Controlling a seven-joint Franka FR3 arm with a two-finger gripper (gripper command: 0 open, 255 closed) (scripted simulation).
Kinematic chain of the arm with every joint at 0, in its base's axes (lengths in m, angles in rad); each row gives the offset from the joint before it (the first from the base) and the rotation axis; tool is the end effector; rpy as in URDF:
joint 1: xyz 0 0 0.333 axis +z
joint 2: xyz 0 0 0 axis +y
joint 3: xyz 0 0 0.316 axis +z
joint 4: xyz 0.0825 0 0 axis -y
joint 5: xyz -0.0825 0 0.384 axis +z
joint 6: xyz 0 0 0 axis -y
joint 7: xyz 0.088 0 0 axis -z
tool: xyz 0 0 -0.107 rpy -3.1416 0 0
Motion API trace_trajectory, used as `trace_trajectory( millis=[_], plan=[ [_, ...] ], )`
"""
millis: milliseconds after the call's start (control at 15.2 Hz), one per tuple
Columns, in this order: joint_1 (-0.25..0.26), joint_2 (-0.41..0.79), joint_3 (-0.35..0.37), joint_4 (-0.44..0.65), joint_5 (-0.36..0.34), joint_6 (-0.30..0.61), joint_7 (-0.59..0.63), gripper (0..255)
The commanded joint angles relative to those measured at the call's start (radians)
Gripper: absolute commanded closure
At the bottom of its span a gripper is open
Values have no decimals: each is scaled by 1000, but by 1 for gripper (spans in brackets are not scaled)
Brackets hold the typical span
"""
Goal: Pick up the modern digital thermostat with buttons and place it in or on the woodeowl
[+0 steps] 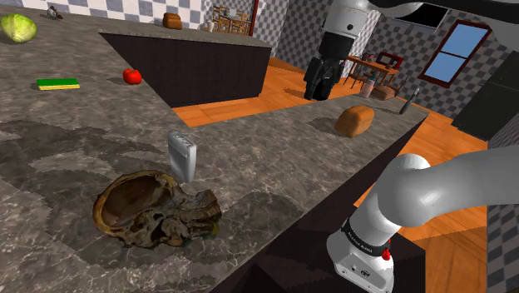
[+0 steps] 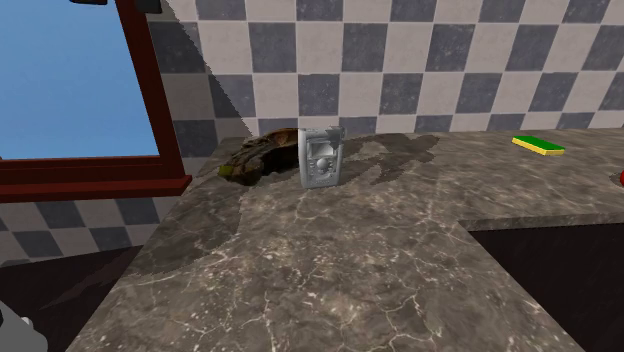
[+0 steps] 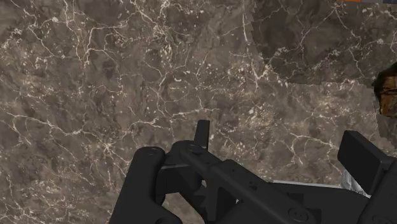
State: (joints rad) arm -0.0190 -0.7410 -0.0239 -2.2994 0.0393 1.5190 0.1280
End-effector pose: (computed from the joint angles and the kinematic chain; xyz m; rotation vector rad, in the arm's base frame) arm 0.3141 -0.0114 0.5988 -3.0771 0.2514 0.0649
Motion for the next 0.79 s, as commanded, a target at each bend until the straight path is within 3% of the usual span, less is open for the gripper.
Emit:
trace_trajectory(
  millis=[0,726],
  plan=[
    [0,0,0,0,0,0,0,0],
    [53,279,162,31,66,254,169,0]
  ],
)
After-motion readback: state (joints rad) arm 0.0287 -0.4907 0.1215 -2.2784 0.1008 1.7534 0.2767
